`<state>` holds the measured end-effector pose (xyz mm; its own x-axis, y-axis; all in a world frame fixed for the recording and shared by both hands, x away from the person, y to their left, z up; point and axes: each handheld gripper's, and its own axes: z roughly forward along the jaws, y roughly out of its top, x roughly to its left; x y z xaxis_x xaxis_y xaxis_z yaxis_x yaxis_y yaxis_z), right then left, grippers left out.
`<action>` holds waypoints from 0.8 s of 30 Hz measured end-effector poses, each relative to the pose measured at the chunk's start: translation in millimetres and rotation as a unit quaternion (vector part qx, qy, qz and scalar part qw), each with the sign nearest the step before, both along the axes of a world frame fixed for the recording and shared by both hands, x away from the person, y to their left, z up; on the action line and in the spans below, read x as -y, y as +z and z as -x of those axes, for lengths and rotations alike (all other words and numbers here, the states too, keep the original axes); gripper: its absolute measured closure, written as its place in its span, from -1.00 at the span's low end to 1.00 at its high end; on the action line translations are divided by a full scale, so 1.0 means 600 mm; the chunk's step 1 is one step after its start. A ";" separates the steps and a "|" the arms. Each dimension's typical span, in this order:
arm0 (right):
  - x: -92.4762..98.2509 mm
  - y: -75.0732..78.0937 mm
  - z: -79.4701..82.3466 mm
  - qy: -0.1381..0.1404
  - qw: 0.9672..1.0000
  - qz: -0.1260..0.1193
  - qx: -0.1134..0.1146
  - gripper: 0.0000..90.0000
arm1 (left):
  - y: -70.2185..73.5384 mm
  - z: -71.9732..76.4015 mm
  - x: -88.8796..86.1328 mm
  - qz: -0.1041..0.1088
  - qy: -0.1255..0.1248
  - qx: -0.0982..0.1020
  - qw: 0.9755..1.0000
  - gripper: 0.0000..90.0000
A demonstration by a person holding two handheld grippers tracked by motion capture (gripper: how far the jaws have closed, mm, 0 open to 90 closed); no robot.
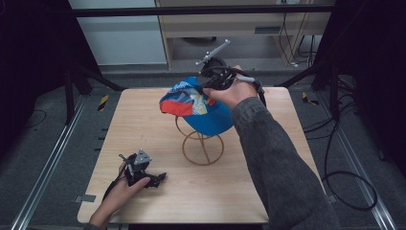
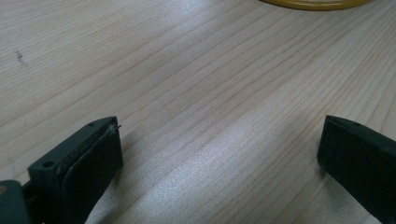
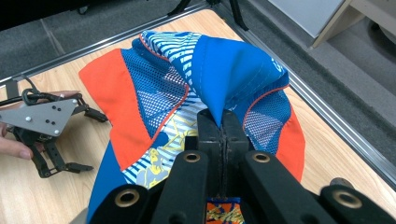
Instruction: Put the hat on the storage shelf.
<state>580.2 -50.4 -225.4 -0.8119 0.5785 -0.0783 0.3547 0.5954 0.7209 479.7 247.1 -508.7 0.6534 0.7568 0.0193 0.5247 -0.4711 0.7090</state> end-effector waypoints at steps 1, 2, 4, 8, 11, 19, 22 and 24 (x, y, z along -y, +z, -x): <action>-0.004 -0.002 -0.001 0.002 1.000 0.002 -0.002 0.99 | 0.000 0.000 0.000 0.000 0.000 0.000 1.000 -1.00; -0.005 -0.004 -0.001 0.003 1.000 0.003 -0.004 0.99 | 0.000 0.000 0.000 0.000 0.000 0.000 1.000 -1.00; -0.007 -0.006 -0.001 0.004 1.000 0.003 -0.005 0.99 | 0.000 0.000 0.000 0.000 0.000 0.000 1.000 -1.00; -0.010 -0.012 0.001 0.009 1.000 0.003 -0.008 0.99 | 0.000 0.000 0.000 0.000 0.000 0.000 1.000 -1.00; -0.008 -0.014 0.000 0.008 1.000 0.001 -0.009 0.98 | 0.000 0.000 0.000 0.000 0.000 0.000 1.000 -1.00; -0.007 -0.016 0.004 0.012 1.000 0.000 -0.012 0.97 | 0.000 0.000 0.000 0.000 0.000 0.000 1.000 -1.00; -0.006 -0.016 0.005 0.012 1.000 -0.001 -0.011 0.95 | 0.000 0.000 0.000 0.000 0.000 0.000 1.000 -1.00; -0.003 -0.019 0.006 0.011 1.000 -0.006 -0.012 0.94 | 0.000 0.000 0.000 0.000 0.000 0.000 1.000 -1.00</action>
<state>576.8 -48.4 -236.7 -0.8255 0.5619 -0.0526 0.3591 0.5950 0.7191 479.6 247.1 -508.8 0.6532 0.7569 0.0195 0.5247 -0.4711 0.7091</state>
